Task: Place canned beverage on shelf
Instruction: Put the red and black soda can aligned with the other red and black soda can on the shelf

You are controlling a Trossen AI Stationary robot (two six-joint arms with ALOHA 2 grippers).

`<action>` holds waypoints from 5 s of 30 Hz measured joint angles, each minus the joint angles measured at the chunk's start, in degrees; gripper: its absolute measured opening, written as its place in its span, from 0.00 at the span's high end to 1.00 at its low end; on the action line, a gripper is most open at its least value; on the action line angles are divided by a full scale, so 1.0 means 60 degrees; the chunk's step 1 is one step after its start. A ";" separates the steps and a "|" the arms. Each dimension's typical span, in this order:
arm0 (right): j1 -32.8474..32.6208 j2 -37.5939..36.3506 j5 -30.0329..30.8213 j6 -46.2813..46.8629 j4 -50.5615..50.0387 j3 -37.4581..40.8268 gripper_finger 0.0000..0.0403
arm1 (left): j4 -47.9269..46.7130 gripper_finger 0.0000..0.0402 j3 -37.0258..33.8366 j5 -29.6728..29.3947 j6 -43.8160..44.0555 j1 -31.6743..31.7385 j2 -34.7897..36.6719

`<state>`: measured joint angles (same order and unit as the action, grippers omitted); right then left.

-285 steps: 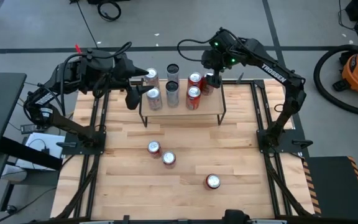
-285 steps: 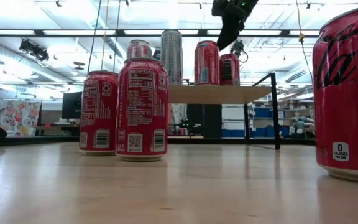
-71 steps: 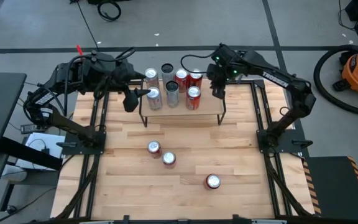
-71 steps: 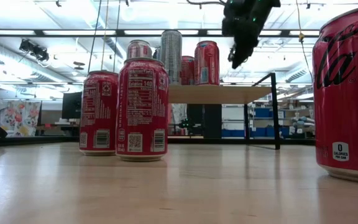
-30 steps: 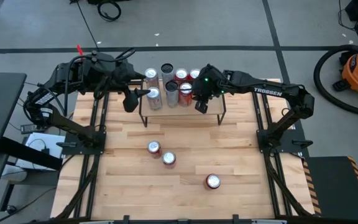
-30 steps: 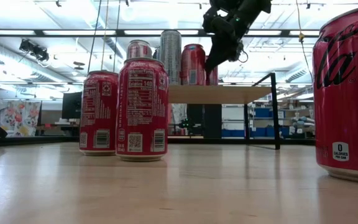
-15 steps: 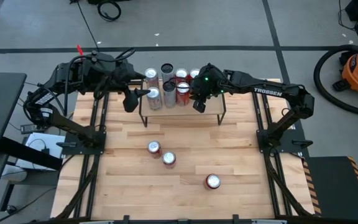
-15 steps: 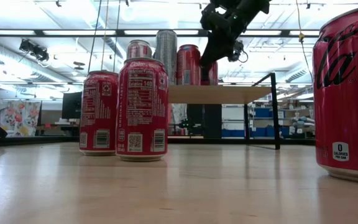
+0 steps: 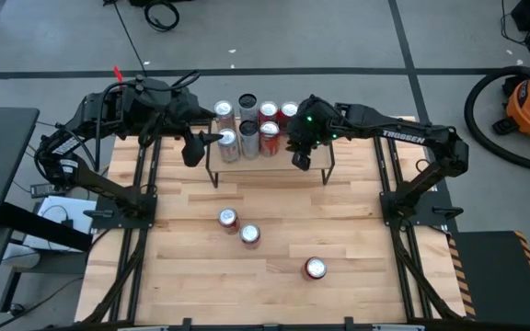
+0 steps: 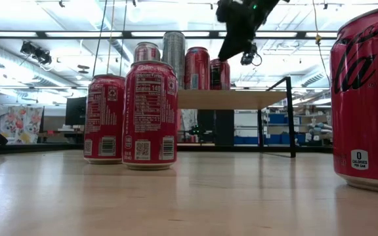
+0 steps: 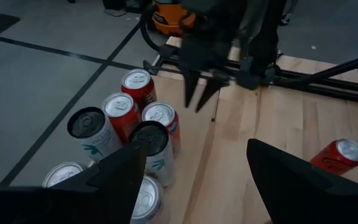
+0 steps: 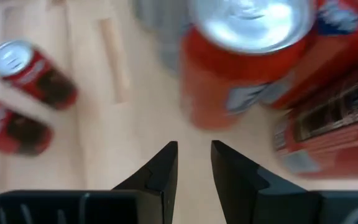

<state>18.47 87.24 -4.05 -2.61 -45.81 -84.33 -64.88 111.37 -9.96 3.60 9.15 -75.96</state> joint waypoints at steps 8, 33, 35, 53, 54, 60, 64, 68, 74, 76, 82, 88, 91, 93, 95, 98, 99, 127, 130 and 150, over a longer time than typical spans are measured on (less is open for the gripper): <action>-0.1415 -0.0235 -0.0534 0.0559 -0.0910 -0.0174 0.74 | 0.0894 0.28 -0.0003 0.0031 0.0218 -0.0324 0.0000; -0.7522 -0.0179 0.2135 0.5887 -0.1662 -0.0164 0.35 | 0.0266 0.28 -0.0007 -0.3154 0.2034 -0.4190 -0.0670; -0.7802 -0.0054 0.2358 0.6535 -0.1685 -0.0177 0.34 | 0.0111 0.28 -0.0007 -0.3137 0.1946 -0.4229 -0.0674; -0.9173 0.2183 0.1948 0.7507 -0.1931 -0.0929 0.31 | -0.0034 0.28 -0.0007 -0.2889 0.2451 -0.6088 -0.0674; -0.9160 0.2277 0.1911 0.7485 -0.1936 -0.0929 0.29 | -0.0050 0.28 -0.0007 -0.2892 0.2489 -0.6147 -0.0674; -0.9022 0.2519 0.1310 0.6948 -0.2109 -0.0927 0.19 | -0.0105 0.28 -0.0007 -0.2901 0.2663 -0.6298 -0.0674; -0.8967 0.2533 0.1459 0.6891 -0.2422 -0.0925 0.18 | -0.0182 0.28 -0.0007 -0.2900 0.2699 -0.6301 -0.0673; -0.8985 0.2533 0.1435 0.6460 -0.2439 -0.0925 0.20 | -0.0244 0.28 -0.0007 -0.2903 0.2703 -0.6298 -0.0670; -0.8979 0.2630 0.1514 0.5700 -0.2515 -0.0925 0.21 | -0.0251 0.28 -0.0007 -0.2903 0.2701 -0.6298 -0.0670; -0.8978 0.2788 0.1649 0.5443 -0.2537 -0.0929 0.21 | -0.0255 0.28 -0.0007 -0.2903 0.2703 -0.6298 -0.0670; -0.8976 0.3342 0.1377 0.5099 -0.2708 -0.0929 0.20 | -0.0347 0.28 -0.0007 -0.2906 0.2707 -0.6298 -0.0670; -0.8918 0.3659 0.1266 0.5077 -0.2720 -0.0954 0.21 | -0.0542 0.28 -0.0007 -0.2907 0.2728 -0.6296 -0.0670; -0.8820 0.3647 0.1304 0.5077 -0.2636 -0.0836 0.21 | -0.0559 0.28 -0.0007 -0.2907 0.2725 -0.6295 -0.0670; -0.8705 0.3651 0.1091 0.5079 -0.2608 -0.0781 0.21 | -0.0561 0.28 -0.0007 -0.2907 0.2722 -0.6292 -0.0670; -0.8598 0.3655 0.0835 0.5077 -0.2540 -0.0735 0.21 | -0.0563 0.28 -0.0007 -0.2907 0.2725 -0.6288 -0.0670; -0.8418 0.3629 0.0696 0.5225 -0.2642 -0.0857 0.21 | -0.0582 0.28 -0.0007 -0.2907 0.2761 -0.6288 -0.0670; -0.8375 0.3611 0.0675 0.5286 -0.2662 -0.0929 0.21 | -0.0587 0.28 -0.0007 -0.2907 0.2772 -0.6288 -0.0670; -0.7396 0.3582 0.0480 0.4051 -0.2593 -0.1100 0.27 | -0.0627 0.28 -0.0007 -0.2909 0.2758 -0.6288 -0.0670; -0.7213 0.3533 0.0461 0.3856 -0.2736 -0.1104 0.28 | -0.0627 0.28 -0.0007 -0.2908 0.2761 -0.6288 -0.0670; -0.5273 0.1550 0.0726 0.3215 -0.3798 -0.1108 0.28 | -0.0627 0.28 -0.0007 -0.2918 0.2733 -0.6094 -0.0670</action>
<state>-13.17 96.54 0.31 16.68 -68.60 -90.98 -68.64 111.33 -27.46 19.99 -27.42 -79.99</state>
